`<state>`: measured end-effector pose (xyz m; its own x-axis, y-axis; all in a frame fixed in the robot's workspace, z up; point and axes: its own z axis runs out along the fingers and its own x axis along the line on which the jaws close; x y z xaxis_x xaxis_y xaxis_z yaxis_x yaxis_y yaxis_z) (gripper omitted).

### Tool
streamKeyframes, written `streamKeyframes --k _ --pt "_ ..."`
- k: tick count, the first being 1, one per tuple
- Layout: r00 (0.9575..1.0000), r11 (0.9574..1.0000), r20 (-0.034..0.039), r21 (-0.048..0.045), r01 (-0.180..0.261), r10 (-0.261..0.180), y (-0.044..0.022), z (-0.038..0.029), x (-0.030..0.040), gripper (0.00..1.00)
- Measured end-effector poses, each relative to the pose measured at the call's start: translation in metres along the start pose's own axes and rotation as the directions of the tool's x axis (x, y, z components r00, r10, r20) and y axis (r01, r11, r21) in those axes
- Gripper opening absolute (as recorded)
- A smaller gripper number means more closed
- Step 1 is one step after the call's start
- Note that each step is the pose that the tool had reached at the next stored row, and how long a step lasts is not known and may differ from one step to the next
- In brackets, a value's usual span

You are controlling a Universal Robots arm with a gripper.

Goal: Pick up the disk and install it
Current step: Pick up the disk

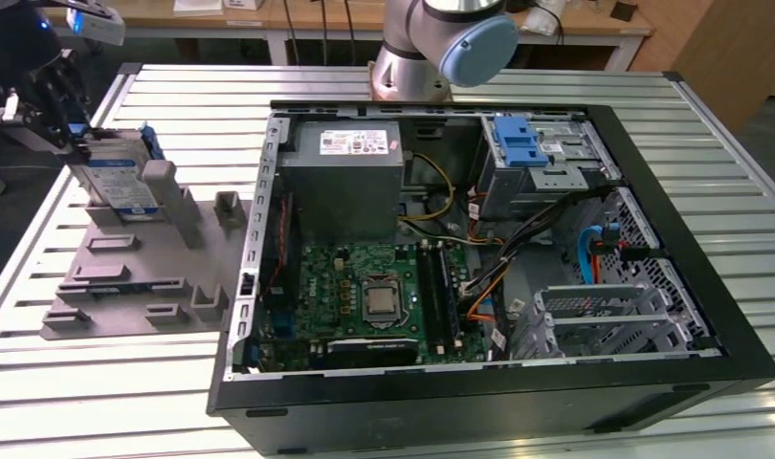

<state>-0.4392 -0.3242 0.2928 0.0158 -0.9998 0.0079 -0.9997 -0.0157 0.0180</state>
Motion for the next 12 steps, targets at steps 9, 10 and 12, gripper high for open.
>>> streamKeyframes --k 9,10,12 --pt "1.0000 1.0000 -0.0010 0.0000 0.000 0.000 0.0000 0.0018 0.0000 0.44" --pt "1.0000 1.0000 -0.0010 0.0000 0.000 0.000 0.0000 0.0018 0.0000 0.44" --pt "1.0000 1.0000 -0.0010 0.0000 0.000 0.000 0.0000 0.0019 0.0000 0.44"
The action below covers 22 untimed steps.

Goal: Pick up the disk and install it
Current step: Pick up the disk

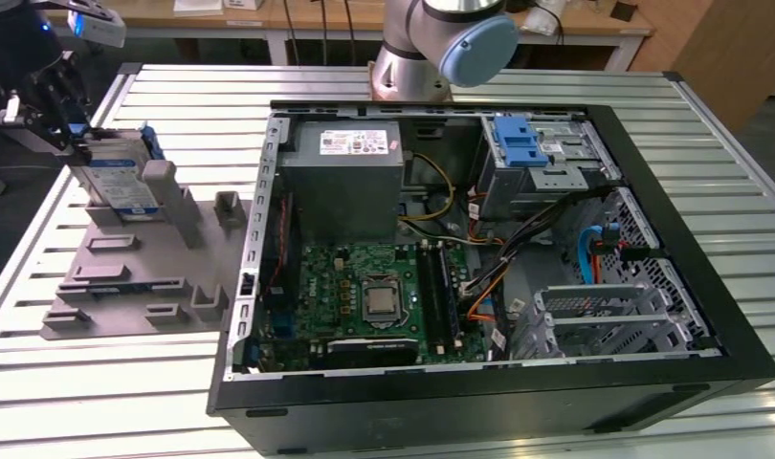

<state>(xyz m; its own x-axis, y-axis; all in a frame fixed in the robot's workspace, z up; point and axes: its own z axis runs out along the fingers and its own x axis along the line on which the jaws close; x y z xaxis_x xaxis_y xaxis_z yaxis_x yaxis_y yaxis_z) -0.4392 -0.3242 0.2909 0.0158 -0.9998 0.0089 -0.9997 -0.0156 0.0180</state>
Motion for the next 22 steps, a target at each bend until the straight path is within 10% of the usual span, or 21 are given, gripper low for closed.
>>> streamKeyframes --k 22 --pt "1.0000 1.0000 -0.0001 0.0004 0.000 0.000 0.0000 0.0009 0.0000 0.38"
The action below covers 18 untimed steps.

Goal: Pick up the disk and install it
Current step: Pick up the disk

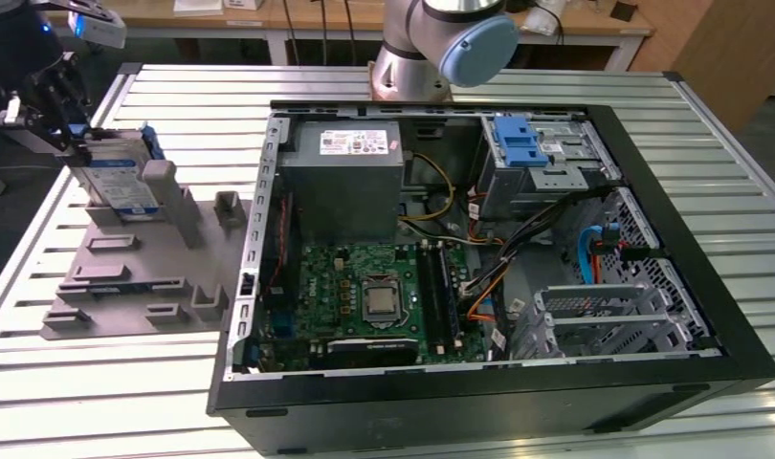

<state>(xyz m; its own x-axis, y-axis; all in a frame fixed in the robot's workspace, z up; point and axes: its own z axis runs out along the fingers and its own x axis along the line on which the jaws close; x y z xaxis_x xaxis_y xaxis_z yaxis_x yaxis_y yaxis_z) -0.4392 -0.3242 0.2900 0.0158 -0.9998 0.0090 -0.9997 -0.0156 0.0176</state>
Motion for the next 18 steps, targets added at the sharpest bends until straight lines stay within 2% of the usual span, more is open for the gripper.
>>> streamKeyframes --k 1,6,8,9,18 --pt "1.0000 1.0000 0.0000 0.0000 0.000 0.000 0.0000 0.0000 0.0000 0.44" --pt "1.0000 1.0000 -0.0003 -0.0006 0.000 0.000 0.0000 -0.0002 0.0000 0.44" --pt "1.0000 1.0000 -0.0005 -0.0006 0.000 0.000 0.0000 -0.0001 0.0000 0.42" --pt "1.0000 1.0000 -0.0004 -0.0006 0.000 0.000 0.0000 -0.0001 0.0000 0.36" --pt "1.0000 1.0000 -0.0004 -0.0005 0.000 0.000 0.0000 0.0002 0.0000 0.36"
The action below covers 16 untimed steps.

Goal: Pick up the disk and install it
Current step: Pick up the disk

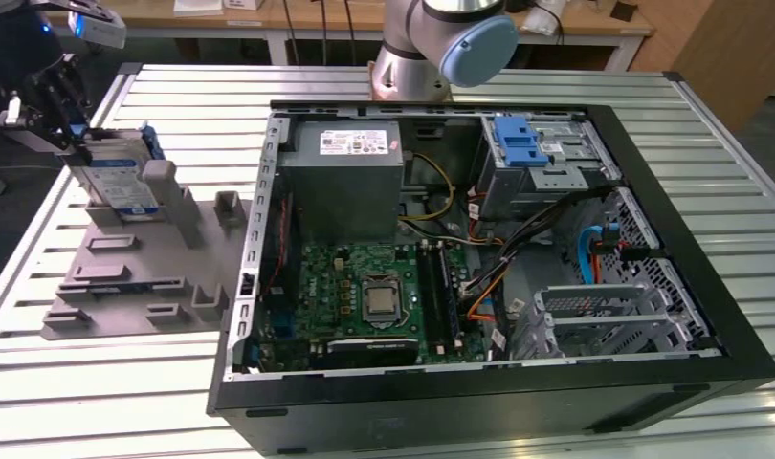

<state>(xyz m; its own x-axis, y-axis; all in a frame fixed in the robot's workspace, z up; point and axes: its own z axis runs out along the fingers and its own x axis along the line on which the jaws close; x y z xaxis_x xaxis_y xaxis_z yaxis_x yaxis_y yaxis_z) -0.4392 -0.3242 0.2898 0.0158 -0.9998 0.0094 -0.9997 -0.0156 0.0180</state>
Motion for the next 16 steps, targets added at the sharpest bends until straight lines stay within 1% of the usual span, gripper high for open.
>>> streamKeyframes --k 4,16 --pt "1.0000 1.0000 0.0001 0.0002 0.000 0.000 0.0000 -0.0010 0.0000 0.36" --pt "1.0000 1.0000 0.0001 0.0001 0.000 0.000 0.0002 -0.0089 0.0001 0.36"
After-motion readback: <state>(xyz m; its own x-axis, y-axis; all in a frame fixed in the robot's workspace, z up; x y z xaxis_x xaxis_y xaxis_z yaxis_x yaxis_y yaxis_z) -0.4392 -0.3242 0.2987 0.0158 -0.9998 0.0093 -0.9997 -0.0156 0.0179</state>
